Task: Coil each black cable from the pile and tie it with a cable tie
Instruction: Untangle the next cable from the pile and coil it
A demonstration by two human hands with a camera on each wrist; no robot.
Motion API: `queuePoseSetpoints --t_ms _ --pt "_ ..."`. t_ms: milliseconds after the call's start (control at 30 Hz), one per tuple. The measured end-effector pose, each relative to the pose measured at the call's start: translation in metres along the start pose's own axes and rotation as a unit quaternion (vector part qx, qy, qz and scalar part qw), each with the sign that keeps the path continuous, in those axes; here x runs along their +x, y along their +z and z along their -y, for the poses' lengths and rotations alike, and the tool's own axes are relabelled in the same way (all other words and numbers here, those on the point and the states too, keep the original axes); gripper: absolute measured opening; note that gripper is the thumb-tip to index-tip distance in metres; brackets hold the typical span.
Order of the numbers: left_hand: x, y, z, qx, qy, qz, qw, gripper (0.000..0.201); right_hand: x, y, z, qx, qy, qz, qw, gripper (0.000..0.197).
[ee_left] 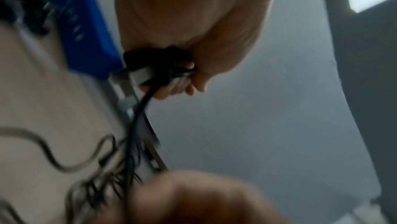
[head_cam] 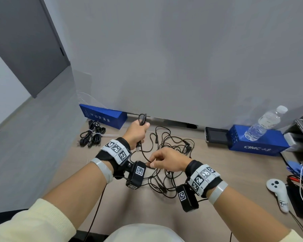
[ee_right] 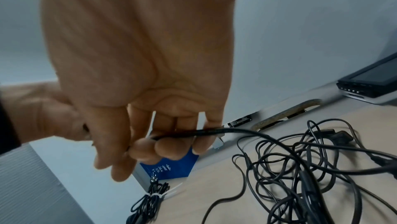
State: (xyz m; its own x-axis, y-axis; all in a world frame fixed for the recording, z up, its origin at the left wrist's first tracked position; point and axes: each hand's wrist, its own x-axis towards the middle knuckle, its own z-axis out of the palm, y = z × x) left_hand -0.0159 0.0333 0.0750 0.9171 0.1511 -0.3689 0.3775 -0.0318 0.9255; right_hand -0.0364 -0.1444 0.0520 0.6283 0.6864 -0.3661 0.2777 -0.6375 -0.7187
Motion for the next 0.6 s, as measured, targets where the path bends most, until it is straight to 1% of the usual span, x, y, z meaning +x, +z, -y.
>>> queuePoseSetpoints --t_ms 67,100,167,233,300,367,400,467,500,533,600 --pt "0.004 -0.002 0.005 0.119 0.029 0.018 0.992 0.014 -0.001 -0.003 0.001 0.017 -0.018 -0.017 1.000 0.008" --pt "0.005 -0.003 0.008 0.161 0.039 0.034 0.986 0.017 -0.001 -0.004 0.002 0.020 -0.027 -0.027 0.999 0.006" --pt "0.007 -0.001 0.014 0.208 0.049 0.067 0.975 0.025 -0.001 -0.006 0.001 0.033 -0.033 -0.047 0.998 0.004" --pt "0.005 0.000 0.018 0.214 0.057 0.086 0.971 0.036 -0.002 -0.007 -0.001 0.053 -0.036 -0.063 0.996 0.004" --pt "0.001 0.001 0.018 0.210 0.059 0.113 0.969 0.052 -0.004 -0.007 -0.002 0.063 -0.041 -0.086 0.994 0.005" --pt "-0.004 0.005 0.018 0.200 0.047 0.161 0.965 0.063 -0.004 -0.007 -0.003 0.076 -0.035 -0.130 0.988 0.005" --pt "-0.007 0.006 0.018 0.202 0.040 0.187 0.961 0.065 -0.003 -0.007 -0.003 0.085 -0.028 -0.159 0.983 0.008" --pt "-0.010 0.009 0.020 0.223 0.026 0.227 0.948 0.066 0.000 -0.006 -0.005 0.089 -0.014 -0.223 0.971 0.020" --pt "-0.010 0.009 0.021 0.228 0.009 0.244 0.942 0.062 0.001 -0.005 -0.006 0.079 -0.005 -0.249 0.965 0.024" --pt "-0.010 0.009 0.022 0.225 -0.012 0.263 0.938 0.056 0.002 -0.005 -0.008 0.066 0.004 -0.266 0.962 0.024" --pt "-0.009 0.006 0.022 0.205 -0.060 0.306 0.928 0.039 0.004 -0.005 -0.010 0.058 0.016 -0.272 0.960 0.020"
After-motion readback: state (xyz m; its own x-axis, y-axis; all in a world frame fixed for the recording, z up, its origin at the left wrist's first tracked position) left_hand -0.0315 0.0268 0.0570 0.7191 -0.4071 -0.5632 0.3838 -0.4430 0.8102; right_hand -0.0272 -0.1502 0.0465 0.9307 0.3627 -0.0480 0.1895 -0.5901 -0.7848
